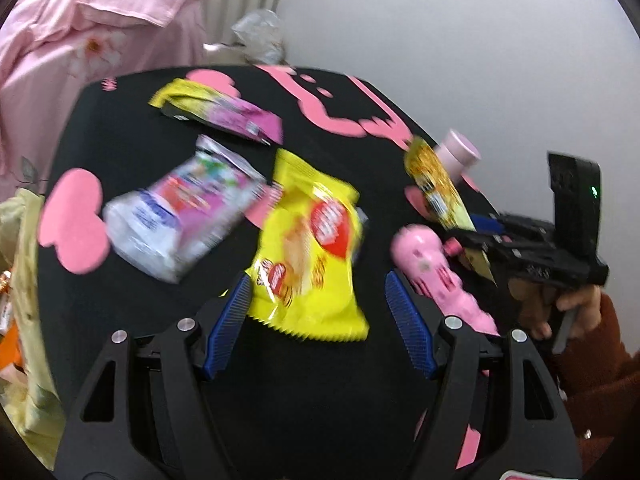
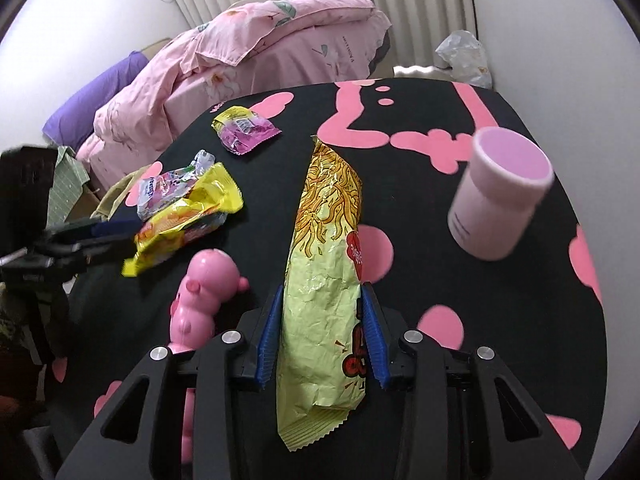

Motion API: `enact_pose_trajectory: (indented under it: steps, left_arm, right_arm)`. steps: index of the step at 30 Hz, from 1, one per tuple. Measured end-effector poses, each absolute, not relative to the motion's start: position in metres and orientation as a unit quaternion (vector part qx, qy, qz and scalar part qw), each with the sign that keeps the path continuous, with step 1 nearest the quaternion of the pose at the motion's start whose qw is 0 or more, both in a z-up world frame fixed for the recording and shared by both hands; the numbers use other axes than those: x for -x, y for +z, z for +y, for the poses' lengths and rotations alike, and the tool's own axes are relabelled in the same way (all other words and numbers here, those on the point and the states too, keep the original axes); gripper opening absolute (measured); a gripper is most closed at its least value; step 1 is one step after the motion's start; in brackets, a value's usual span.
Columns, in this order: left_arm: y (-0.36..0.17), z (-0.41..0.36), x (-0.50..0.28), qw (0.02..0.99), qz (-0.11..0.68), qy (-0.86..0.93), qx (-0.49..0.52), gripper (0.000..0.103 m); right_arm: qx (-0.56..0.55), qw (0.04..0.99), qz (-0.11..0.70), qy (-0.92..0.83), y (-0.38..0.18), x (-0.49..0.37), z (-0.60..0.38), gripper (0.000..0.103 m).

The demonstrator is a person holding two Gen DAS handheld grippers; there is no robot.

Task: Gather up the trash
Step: 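Move both tools back over the table toward the yellow snack wrappers, then grasp the long gold-yellow wafer bag with the right tool while the left tool approaches the yellow wafer pack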

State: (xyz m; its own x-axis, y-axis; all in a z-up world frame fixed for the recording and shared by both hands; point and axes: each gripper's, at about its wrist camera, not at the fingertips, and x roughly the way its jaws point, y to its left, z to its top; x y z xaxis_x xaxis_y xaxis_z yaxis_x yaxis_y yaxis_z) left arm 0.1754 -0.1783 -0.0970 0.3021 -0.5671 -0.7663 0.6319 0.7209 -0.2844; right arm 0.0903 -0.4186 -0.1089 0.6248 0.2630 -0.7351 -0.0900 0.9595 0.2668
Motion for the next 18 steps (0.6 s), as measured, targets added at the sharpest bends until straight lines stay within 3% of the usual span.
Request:
enact_pose_trajectory:
  steps: [6,9,18]
  left_arm:
    - [-0.088,-0.186,-0.162,0.809,0.454,-0.372,-0.050,0.066]
    - [-0.090,-0.193,-0.174,0.817,0.460,-0.346,-0.045,0.066]
    - [-0.109,-0.211,-0.183,0.830,0.471,-0.285,-0.089,0.065]
  right_arm:
    - [-0.093,0.901,0.411,0.103,-0.107,-0.075,-0.418,0.052]
    - [-0.095,0.907,0.393,0.118,-0.103,-0.066,-0.415,0.066]
    - [-0.080,0.908,0.394,0.115,-0.103,-0.045,-0.419,0.068]
